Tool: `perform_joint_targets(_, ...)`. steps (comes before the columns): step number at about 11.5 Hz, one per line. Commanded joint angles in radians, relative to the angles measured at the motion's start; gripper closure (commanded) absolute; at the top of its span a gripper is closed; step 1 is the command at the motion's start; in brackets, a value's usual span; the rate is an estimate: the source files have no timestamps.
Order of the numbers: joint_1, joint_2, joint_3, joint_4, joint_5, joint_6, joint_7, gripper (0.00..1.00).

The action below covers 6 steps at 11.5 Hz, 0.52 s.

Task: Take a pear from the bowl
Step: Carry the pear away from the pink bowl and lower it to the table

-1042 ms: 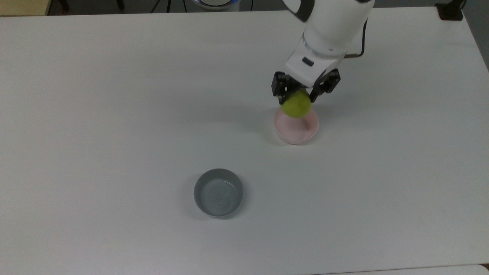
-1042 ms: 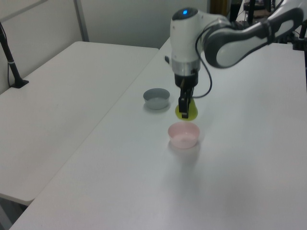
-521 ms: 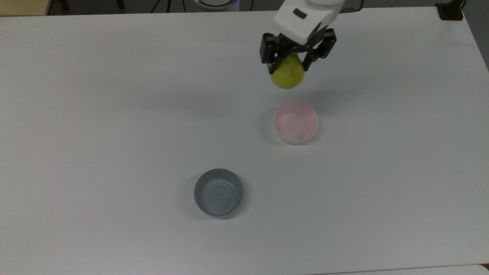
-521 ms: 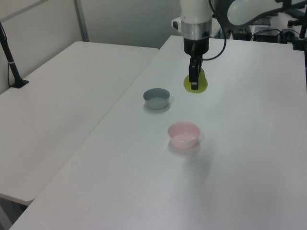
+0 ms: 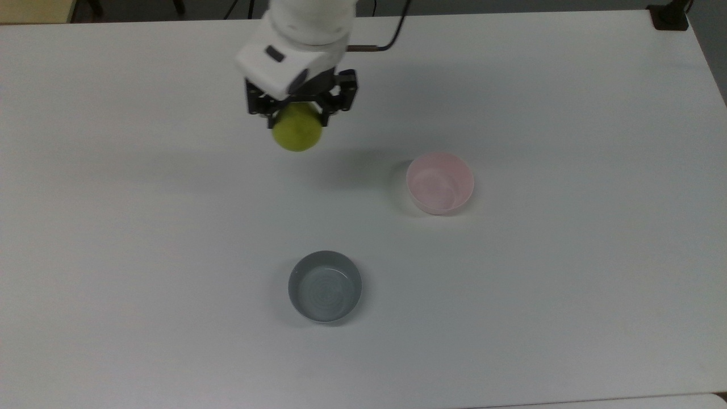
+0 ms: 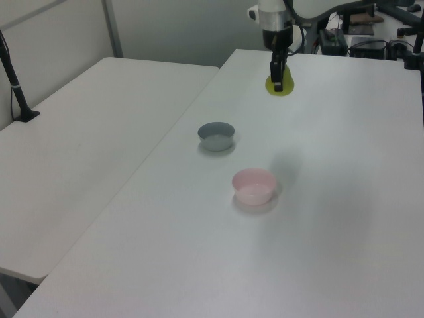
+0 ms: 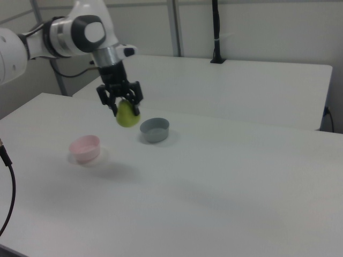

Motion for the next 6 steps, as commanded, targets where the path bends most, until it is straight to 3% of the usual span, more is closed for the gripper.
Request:
perform_joint_targets(1,0.001,-0.004,-0.109,-0.068,0.066,0.102,-0.080,0.54)
perform_joint_targets(6,-0.037,0.096,-0.117,-0.144,0.060,0.286,-0.074,0.54)
